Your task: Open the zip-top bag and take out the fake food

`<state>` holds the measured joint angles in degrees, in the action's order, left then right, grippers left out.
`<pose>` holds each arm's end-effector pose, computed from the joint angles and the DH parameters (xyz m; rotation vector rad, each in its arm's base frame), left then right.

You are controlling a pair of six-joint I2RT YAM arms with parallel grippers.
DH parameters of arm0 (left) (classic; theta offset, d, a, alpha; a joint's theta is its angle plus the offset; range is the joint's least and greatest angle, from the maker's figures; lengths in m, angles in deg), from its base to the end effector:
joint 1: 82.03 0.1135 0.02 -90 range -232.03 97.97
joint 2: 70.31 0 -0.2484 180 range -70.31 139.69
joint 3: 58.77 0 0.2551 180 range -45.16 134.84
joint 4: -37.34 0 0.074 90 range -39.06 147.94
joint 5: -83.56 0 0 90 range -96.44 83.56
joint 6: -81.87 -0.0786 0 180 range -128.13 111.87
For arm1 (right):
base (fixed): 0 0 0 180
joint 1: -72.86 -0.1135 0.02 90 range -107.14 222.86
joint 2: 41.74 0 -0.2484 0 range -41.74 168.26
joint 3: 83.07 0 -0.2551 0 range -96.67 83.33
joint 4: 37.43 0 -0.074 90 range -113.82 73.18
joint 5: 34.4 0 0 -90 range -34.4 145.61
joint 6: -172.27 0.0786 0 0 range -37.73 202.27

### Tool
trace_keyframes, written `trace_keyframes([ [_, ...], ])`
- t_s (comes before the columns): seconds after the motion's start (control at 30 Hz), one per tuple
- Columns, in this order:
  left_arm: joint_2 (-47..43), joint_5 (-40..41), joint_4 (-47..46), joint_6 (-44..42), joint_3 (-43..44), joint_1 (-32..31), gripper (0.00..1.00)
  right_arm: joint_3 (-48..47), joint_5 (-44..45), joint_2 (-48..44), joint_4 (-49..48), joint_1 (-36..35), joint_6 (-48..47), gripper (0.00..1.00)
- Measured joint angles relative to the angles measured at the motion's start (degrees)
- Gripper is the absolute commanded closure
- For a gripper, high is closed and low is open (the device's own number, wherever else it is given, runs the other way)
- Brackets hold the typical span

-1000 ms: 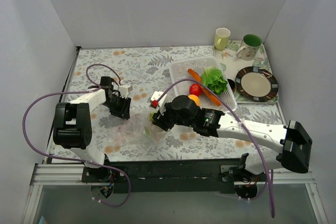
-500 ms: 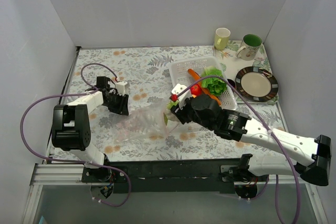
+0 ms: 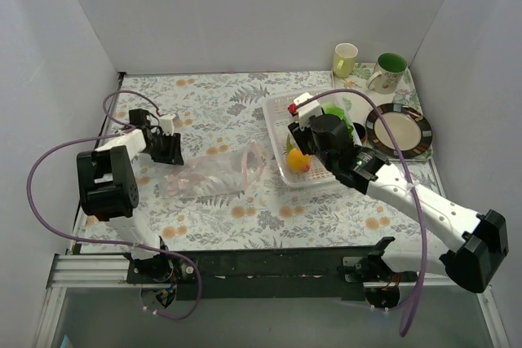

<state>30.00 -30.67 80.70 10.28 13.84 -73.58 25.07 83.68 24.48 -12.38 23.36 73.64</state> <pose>0.3387 0.0177 0.1015 -0.5494 2.7297 -0.6354 0.2288 0.2109 0.3182 -0.6091 1.7664 0.0236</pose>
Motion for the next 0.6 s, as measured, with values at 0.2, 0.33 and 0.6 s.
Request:
trace_keyframes([
  [0.2,1.49,3.41,1.55,-1.01,3.87,5.14,0.27,-4.92,-2.82,7.91,0.72,5.07,2.62,0.02],
  [0.33,1.73,4.07,5.97,-0.37,6.27,5.97,0.02,-8.39,-4.22,9.05,1.92,5.35,4.35,0.02],
  [0.6,0.42,-5.07,12.09,5.03,14.08,6.08,0.02,-12.46,2.62,6.75,9.35,5.33,11.02,0.02],
])
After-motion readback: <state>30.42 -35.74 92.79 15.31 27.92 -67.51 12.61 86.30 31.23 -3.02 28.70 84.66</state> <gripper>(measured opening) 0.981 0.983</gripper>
